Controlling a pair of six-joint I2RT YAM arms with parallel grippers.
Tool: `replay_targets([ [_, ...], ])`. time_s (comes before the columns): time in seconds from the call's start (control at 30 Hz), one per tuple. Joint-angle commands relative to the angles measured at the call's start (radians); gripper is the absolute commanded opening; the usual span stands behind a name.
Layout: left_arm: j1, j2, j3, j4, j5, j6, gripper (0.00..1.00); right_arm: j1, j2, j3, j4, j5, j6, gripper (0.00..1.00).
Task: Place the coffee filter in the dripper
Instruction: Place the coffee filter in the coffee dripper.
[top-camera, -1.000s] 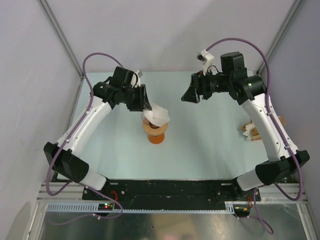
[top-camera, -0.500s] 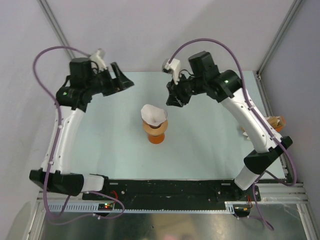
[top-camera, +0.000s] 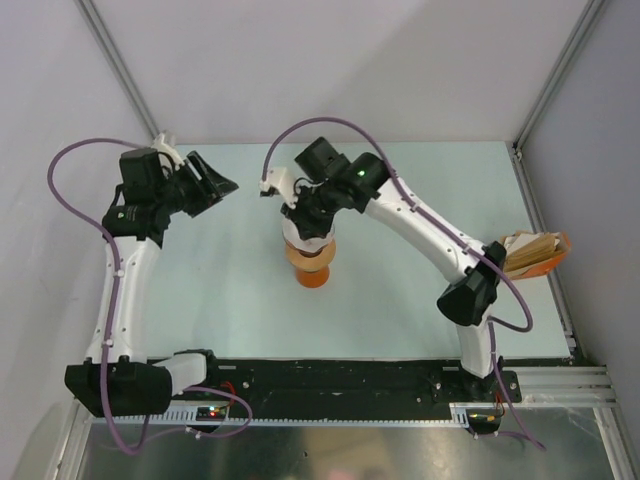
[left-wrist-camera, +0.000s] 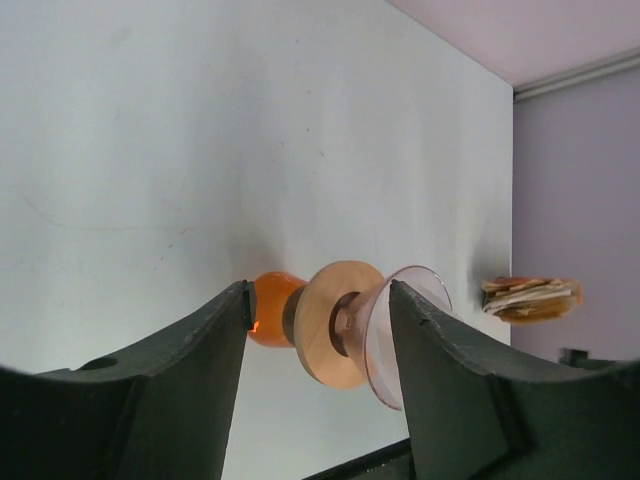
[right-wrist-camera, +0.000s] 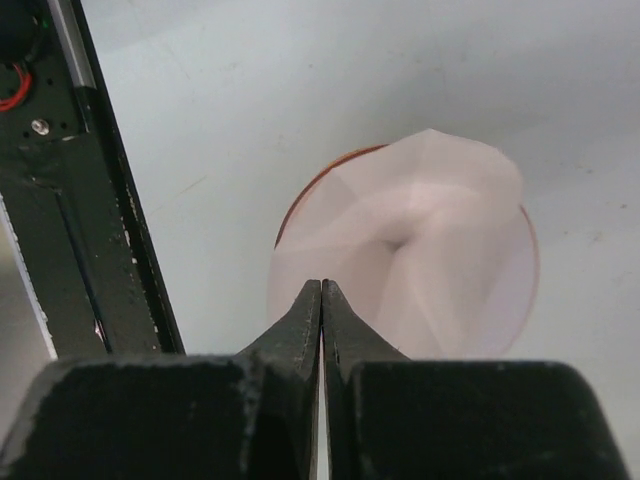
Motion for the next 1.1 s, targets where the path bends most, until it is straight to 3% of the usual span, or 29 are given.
replay_targets([
  [0.0,0.056,-0.06,-0.003,0.054,0.034,-0.031,0.62,0.024,0.043,0.032,-0.013,0.085,-0.017,0.0],
  [0.7,0.11,-0.131,-0.046,0.055,0.031,-0.037,0.61,0.027,0.122,-0.194,0.161,0.248,-0.01,0.01],
  [0.93,0.112,-0.14,-0.055,0.054,0.029,-0.031,0.61,0.028,0.118,-0.201,0.175,0.219,-0.001,0.23],
  [1.07,0.112,-0.138,-0.053,0.055,0.029,-0.027,0.61,0.031,0.119,-0.206,0.178,0.22,0.001,0.25],
])
